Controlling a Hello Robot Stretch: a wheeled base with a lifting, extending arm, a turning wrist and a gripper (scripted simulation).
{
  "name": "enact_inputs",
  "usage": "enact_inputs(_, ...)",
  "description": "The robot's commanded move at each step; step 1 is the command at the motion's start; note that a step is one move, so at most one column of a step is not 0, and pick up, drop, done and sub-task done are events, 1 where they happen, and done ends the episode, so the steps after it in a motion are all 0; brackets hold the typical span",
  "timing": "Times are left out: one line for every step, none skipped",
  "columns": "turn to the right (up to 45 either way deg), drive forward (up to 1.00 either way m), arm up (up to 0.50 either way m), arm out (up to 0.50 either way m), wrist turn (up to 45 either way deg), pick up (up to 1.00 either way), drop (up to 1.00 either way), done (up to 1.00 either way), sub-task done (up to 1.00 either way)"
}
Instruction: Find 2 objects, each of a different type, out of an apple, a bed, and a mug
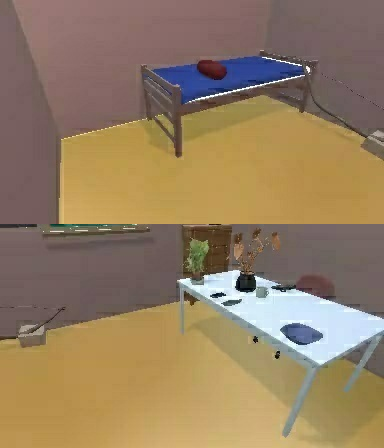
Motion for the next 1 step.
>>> enact_inputs(45.0, 0.0, 0.0, 0.0, 0.0, 0.0, 0.0, 0.0, 0.0)
